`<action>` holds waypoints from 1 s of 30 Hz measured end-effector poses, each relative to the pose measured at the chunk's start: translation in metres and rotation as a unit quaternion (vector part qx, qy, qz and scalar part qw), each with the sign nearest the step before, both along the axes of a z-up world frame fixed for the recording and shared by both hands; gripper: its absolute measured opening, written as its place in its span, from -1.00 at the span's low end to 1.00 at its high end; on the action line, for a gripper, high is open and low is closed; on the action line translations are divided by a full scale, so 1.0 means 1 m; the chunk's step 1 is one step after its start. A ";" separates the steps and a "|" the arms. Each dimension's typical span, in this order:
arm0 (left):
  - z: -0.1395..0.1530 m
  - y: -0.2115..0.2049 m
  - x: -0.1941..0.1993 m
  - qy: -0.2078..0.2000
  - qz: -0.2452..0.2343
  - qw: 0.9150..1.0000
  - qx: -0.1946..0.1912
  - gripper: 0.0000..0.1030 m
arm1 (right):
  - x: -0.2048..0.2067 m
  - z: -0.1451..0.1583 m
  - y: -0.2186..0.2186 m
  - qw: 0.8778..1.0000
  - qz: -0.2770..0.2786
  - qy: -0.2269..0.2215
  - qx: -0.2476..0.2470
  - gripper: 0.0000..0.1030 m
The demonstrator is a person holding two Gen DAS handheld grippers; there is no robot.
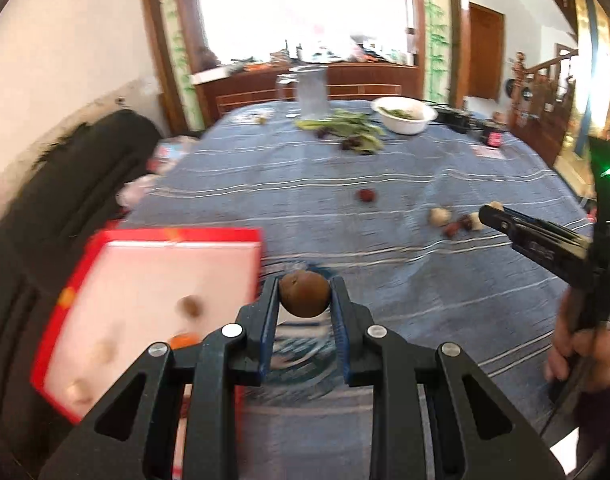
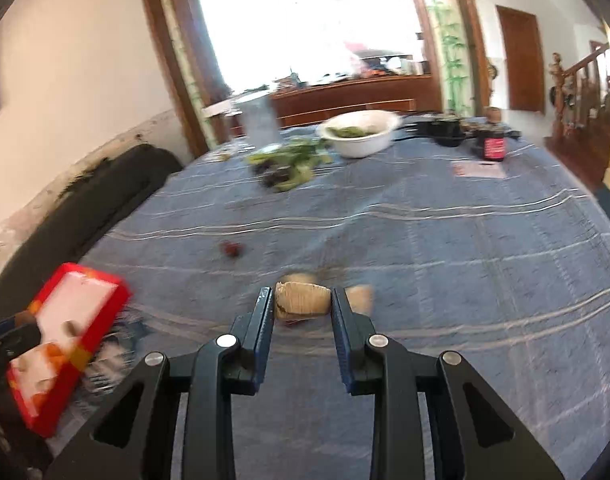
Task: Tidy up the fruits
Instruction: 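Carry the brown fruit and tan cube over the red tray and open both grippers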
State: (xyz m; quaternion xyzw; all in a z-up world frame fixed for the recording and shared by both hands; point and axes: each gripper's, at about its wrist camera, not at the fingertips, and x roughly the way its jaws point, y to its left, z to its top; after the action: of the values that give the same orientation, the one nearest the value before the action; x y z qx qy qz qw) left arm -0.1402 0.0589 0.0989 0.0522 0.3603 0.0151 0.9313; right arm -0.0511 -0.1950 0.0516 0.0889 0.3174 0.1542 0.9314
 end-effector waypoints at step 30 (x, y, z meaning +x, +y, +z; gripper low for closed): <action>-0.055 0.162 -0.057 0.026 0.179 0.983 0.012 -0.47 | -0.110 -0.007 0.242 0.961 0.277 -0.007 -0.022 -0.47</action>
State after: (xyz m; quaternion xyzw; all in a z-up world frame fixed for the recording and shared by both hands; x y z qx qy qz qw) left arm -0.1969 0.2208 0.0441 -0.0014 0.3879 0.1845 0.9030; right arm -0.1615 0.0474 0.0447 -0.0240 0.3265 0.3993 0.8564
